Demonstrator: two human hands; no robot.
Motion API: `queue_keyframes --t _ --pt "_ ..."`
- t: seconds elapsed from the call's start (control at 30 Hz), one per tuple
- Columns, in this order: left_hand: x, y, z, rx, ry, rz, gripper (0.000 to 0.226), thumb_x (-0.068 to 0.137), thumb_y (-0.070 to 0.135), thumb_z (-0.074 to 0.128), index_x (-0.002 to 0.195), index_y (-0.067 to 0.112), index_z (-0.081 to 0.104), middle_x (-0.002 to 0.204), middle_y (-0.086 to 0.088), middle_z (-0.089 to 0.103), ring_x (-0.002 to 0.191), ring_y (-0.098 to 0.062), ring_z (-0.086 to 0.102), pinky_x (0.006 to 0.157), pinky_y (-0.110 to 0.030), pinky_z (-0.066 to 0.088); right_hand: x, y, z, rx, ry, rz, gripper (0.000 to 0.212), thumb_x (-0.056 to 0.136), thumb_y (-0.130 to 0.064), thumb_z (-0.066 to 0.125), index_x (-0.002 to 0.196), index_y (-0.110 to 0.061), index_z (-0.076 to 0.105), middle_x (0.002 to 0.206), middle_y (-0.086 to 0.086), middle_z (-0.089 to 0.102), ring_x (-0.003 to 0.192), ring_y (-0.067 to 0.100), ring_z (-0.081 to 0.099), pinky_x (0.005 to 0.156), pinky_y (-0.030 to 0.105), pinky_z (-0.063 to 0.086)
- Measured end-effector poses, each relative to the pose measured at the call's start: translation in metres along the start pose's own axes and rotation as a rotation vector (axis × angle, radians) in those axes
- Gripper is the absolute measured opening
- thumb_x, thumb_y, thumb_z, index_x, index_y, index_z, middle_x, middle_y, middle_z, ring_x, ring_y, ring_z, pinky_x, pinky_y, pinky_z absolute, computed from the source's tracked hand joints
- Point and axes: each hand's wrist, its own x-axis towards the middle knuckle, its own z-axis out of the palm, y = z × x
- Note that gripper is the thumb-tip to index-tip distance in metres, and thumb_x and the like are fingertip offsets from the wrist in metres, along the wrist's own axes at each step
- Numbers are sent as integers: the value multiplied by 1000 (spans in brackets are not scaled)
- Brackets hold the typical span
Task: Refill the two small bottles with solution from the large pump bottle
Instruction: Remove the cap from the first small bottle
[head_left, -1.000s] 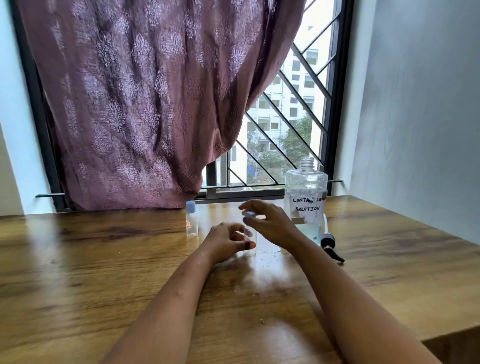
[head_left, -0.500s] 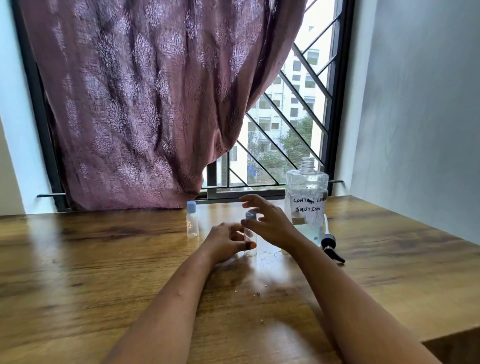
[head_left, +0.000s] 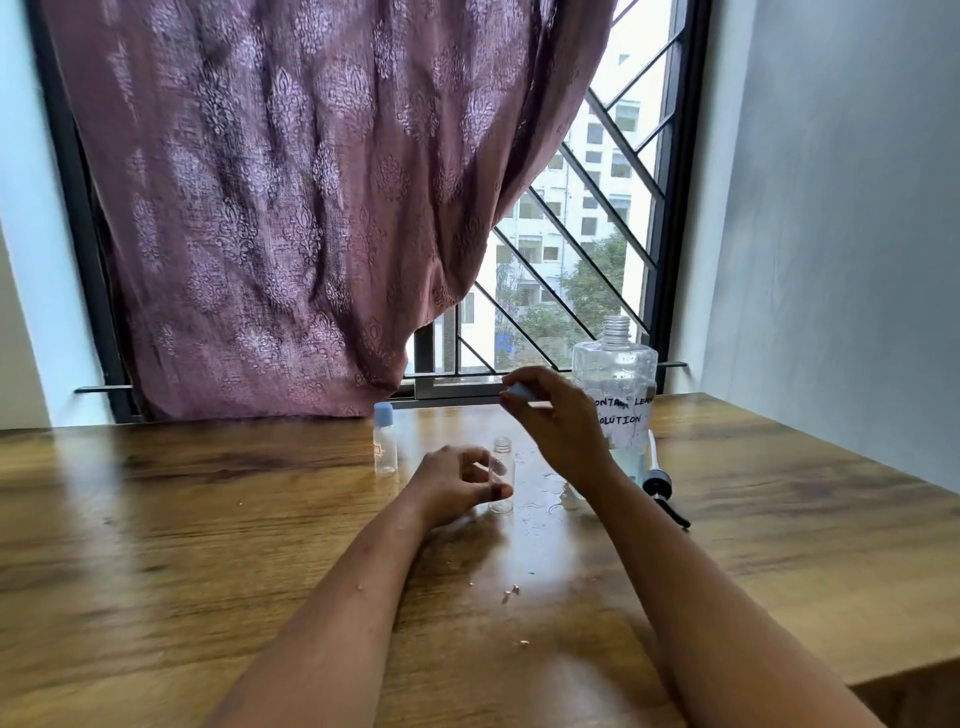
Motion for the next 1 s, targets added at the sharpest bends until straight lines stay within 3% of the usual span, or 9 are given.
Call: queue_keyframes --t 0.17,0.23,0.33,0.47,0.57,0.7,0.9,1.0 --pt "1 -2 -3 54 18 -7 29 74 25 78 99 15 69 92 -4 73 83 -7 65 67 -3 44 1 3 -2 -39 45 56 20 75 -18 76 91 -14 65 83 -3 66 64 -1 59 57 11 45" --pt "2 -3 -5 88 37 -13 27 74 26 78 98 16 69 93 -4 73 84 -8 65 73 -13 46 1 5 -1 -41 47 59 24 74 -13 76 96 -15 66 91 -1 64 72 10 63 62 15 48" --pt "3 -5 -7 108 41 -19 27 74 28 78 97 17 69 91 -4 72 83 -9 64 77 -19 46 0 9 1 -106 -17 58 31 74 -4 73 102 -15 69 97 -3 54 82 15 59 69 5 45" --pt "3 -6 -7 100 38 -24 26 74 28 78 96 17 69 86 -1 70 80 -7 62 69 -14 44 -7 15 5 -202 -141 121 13 81 -13 69 94 -10 69 93 3 63 80 16 61 64 2 43" --pt "3 -7 -7 101 35 -21 25 74 29 78 94 18 68 83 0 69 74 -3 61 60 -6 42 -11 21 8 -323 -207 197 7 84 -11 65 88 -8 68 92 8 69 82 17 63 74 20 50" --pt "3 -7 -7 85 33 -24 26 74 27 78 95 16 68 84 -2 70 71 -2 59 51 -2 40 -14 27 7 -489 -302 283 8 80 -8 66 87 -6 69 98 11 67 81 15 55 70 22 41" --pt "5 -7 -5 96 39 -38 25 75 27 77 96 17 68 91 -5 73 66 2 57 44 -3 36 -17 36 12 -590 -403 380 8 79 -7 63 86 -11 65 106 11 64 95 22 58 71 23 42" --pt "5 -6 -5 98 47 -40 26 75 28 77 97 16 68 92 -4 73 72 -3 60 45 -3 37 -18 37 13 -597 -410 402 18 80 -7 62 98 -12 65 113 12 60 100 24 57 80 26 47"
